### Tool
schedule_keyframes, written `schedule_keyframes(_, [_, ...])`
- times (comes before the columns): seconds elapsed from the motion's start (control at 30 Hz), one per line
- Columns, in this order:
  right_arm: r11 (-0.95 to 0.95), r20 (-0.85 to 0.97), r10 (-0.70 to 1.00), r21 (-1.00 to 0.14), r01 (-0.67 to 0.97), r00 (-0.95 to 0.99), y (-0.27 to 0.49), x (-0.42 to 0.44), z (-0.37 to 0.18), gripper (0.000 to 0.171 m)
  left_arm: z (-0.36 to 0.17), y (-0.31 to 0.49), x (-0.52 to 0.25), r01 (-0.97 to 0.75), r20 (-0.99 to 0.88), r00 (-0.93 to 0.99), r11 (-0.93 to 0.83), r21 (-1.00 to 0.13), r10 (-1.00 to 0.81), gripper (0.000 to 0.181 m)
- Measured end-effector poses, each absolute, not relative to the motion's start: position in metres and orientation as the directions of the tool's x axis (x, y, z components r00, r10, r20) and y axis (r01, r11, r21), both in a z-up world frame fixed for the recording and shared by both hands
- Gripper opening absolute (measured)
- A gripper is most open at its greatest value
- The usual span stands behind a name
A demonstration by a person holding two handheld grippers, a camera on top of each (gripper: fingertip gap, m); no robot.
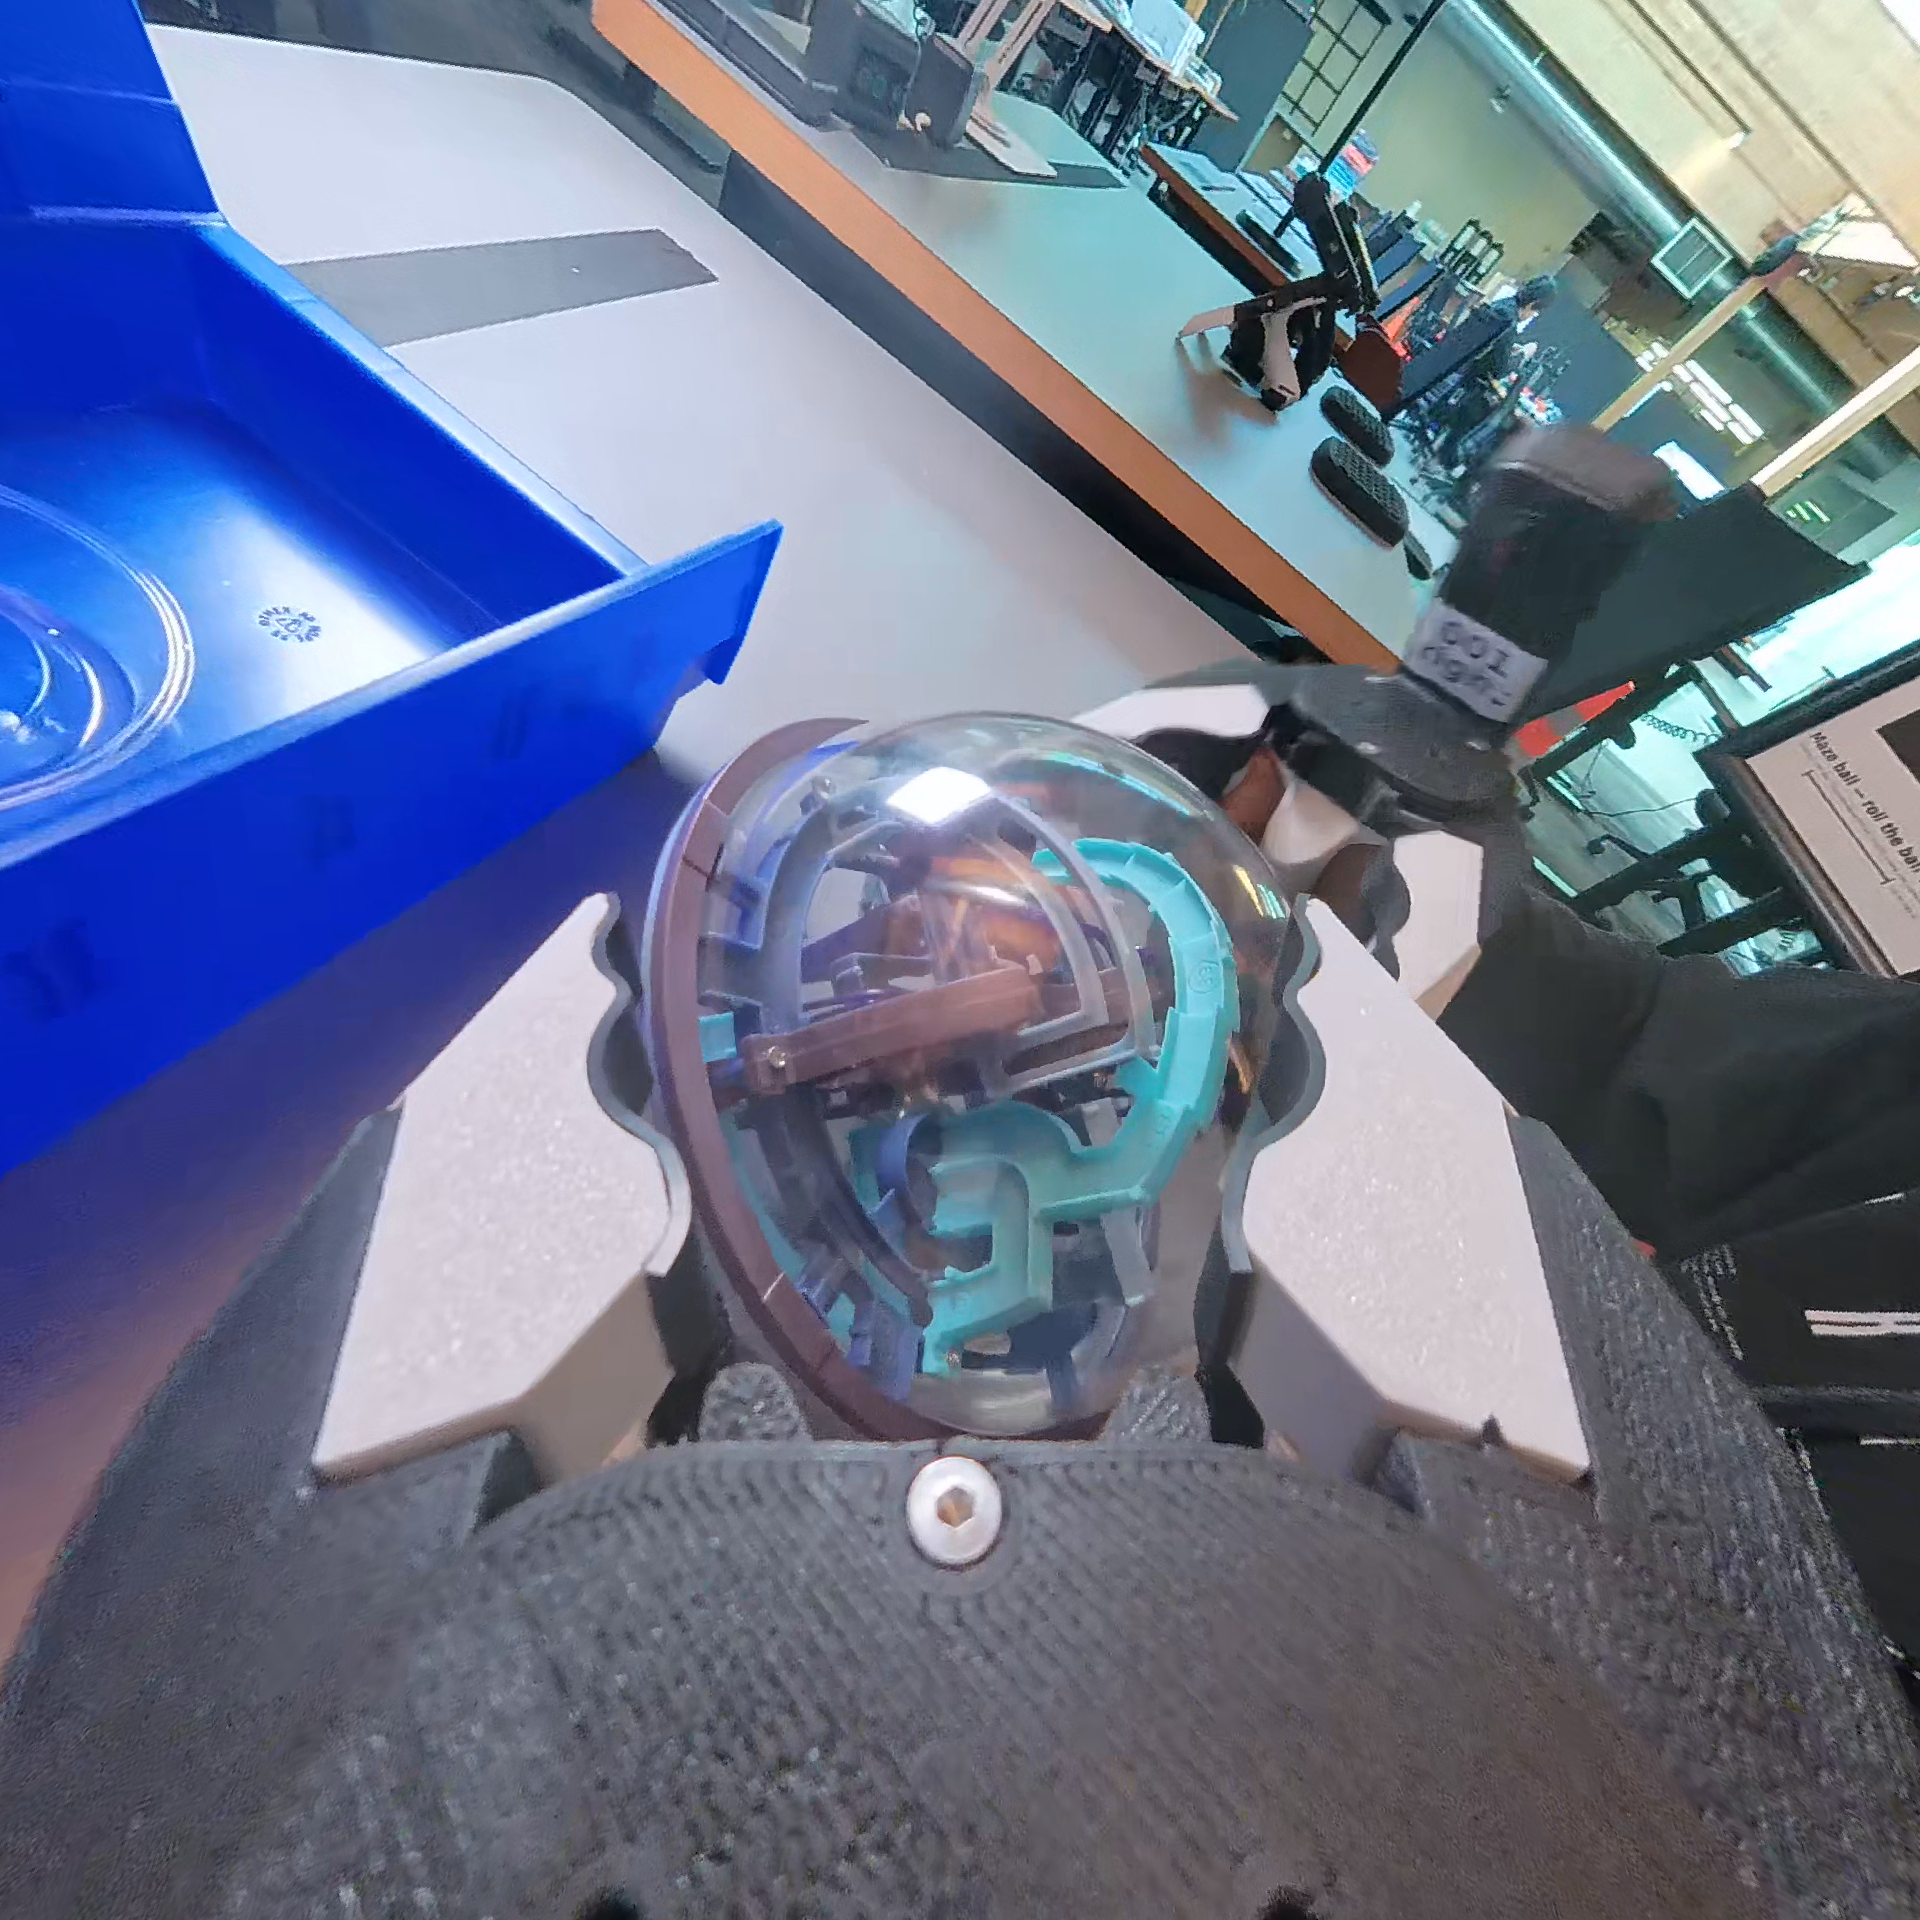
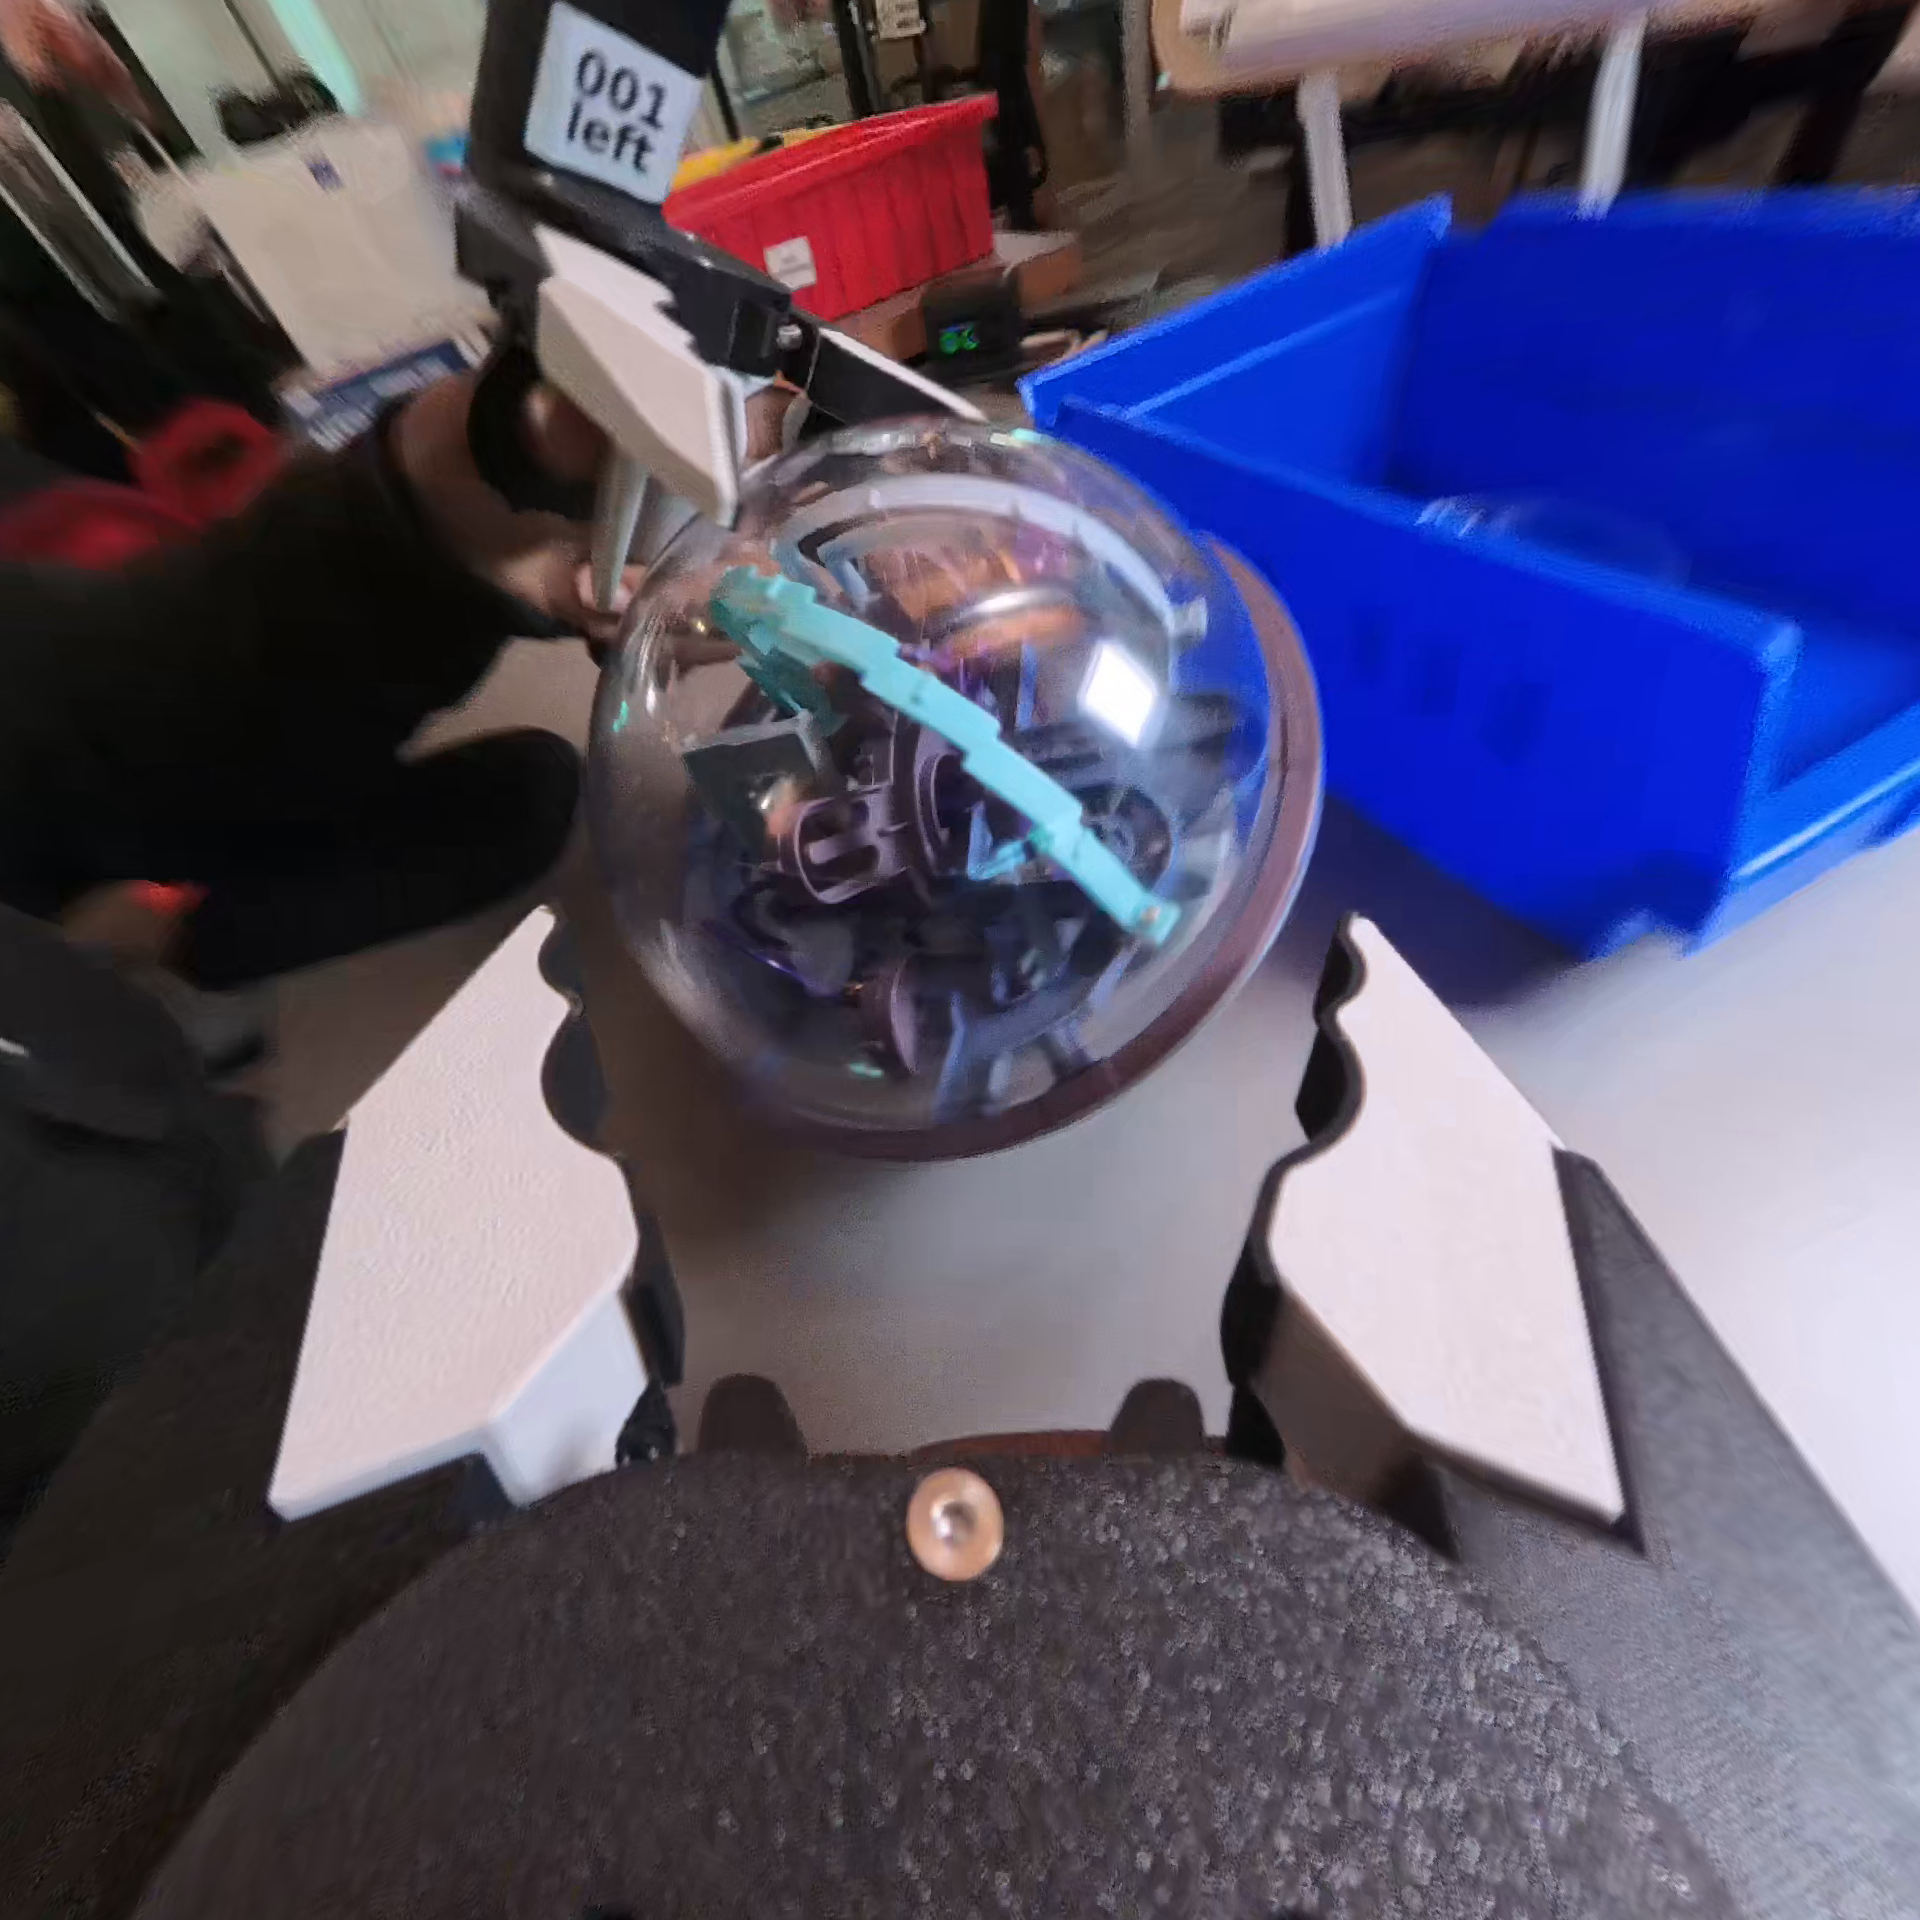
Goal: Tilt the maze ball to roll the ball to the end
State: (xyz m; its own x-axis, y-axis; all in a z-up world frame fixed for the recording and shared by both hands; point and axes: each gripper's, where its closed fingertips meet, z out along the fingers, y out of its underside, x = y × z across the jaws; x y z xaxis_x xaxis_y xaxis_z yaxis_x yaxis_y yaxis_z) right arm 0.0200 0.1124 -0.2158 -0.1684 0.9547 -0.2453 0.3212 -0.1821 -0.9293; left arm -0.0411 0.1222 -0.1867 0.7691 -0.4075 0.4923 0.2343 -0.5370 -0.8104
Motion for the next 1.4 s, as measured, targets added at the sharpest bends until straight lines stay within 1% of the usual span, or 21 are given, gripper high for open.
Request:
schedule_keyframes(0.07, [0.042,-0.006,0.985,-0.961,0.275,-0.17,0.115,0.02,-0.203,0.138,-0.185,0.127,-0.042,0.227,0.482,0.774,-0.531,-0.817,-0.411,0.119])
schedule_keyframes(0.17, [0.329,0.277,0.936,-0.907,0.264,-0.217,0.11,0.013,-0.191,0.14,-0.184,0.134,-0.041,0.216,0.478,0.772,-0.536,-0.816,-0.418,0.116])
schedule_keyframes(0.23, [0.424,0.357,0.897,-0.861,0.28,-0.262,0.107,0.003,-0.194,0.141,-0.183,0.139,-0.04,0.212,0.478,0.769,-0.536,-0.817,-0.425,0.116])
schedule_keyframes(0.3, [0.469,0.388,0.874,-0.831,0.299,-0.293,0.109,-0.007,-0.2,0.143,-0.182,0.14,-0.037,0.191,0.46,0.758,-0.517,-0.835,-0.463,0.117])
schedule_keyframes(0.37, [0.452,0.352,0.877,-0.835,0.314,-0.326,0.107,-0.014,-0.204,0.137,-0.175,0.139,-0.044,0.149,0.374,0.779,-0.43,-0.89,-0.503,0.136])
schedule_keyframes(0.43, [0.422,0.319,0.889,-0.849,0.319,-0.327,0.11,-0.018,-0.204,0.136,-0.161,0.123,-0.05,0.129,0.304,0.774,-0.333,-0.934,-0.555,0.14])
schedule_keyframes(0.5, [0.366,0.264,0.911,-0.871,0.328,-0.316,0.115,-0.021,-0.203,0.136,-0.162,0.105,-0.054,0.087,0.244,0.768,-0.281,-0.956,-0.593,0.141])
schedule_keyframes(0.53, [0.33,0.228,0.923,-0.884,0.333,-0.309,0.119,-0.022,-0.203,0.136,-0.171,0.099,-0.055,0.056,0.217,0.769,-0.275,-0.96,-0.601,0.143])
schedule_keyframes(0.6, [0.226,0.126,0.949,-0.91,0.346,-0.289,0.126,-0.026,-0.202,0.136,-0.2,0.096,-0.055,0.02,0.216,0.781,-0.322,-0.947,-0.586,0.145])
schedule_keyframes(0.7, [0.039,-0.069,0.96,-0.927,0.373,-0.272,0.131,-0.032,-0.203,0.136,-0.22,0.103,-0.048,0.072,0.262,0.775,-0.331,-0.941,-0.576,0.145])
schedule_keyframes(0.77, [-0.044,-0.153,0.954,-0.923,0.381,-0.259,0.133,-0.033,-0.203,0.136,-0.223,0.108,-0.048,0.072,0.266,0.779,-0.34,-0.938,-0.568,0.145])
schedule_keyframes(0.93, [-0.14,-0.24,0.946,-0.91,0.39,-0.22,0.136,-0.034,-0.203,0.136,-0.22,0.111,-0.051,0.156,0.349,0.739,-0.358,-0.921,-0.577,0.144])
schedule_keyframes(1.13, [-0.198,-0.301,0.925,-0.903,0.381,-0.233,0.136,-0.033,-0.202,0.133,-0.217,0.107,-0.056,0.236,0.438,0.689,-0.393,-0.889,-0.578,0.14])
schedule_keyframes(1.23, [-0.21,-0.316,0.917,-0.902,0.376,-0.245,0.136,-0.031,-0.203,0.132,-0.212,0.107,-0.061,0.267,0.452,0.685,-0.381,-0.885,-0.572,0.133])
schedule_keyframes(1.33, [-0.199,-0.306,0.916,-0.909,0.367,-0.26,0.135,-0.028,-0.204,0.131,-0.209,0.105,-0.063,0.261,0.438,0.693,-0.368,-0.893,-0.572,0.127])
schedule_keyframes(1.4, [-0.18,-0.291,0.917,-0.912,0.368,-0.273,0.135,-0.025,-0.204,0.131,-0.209,0.101,-0.063,0.246,0.43,0.686,-0.369,-0.897,-0.587,0.127])
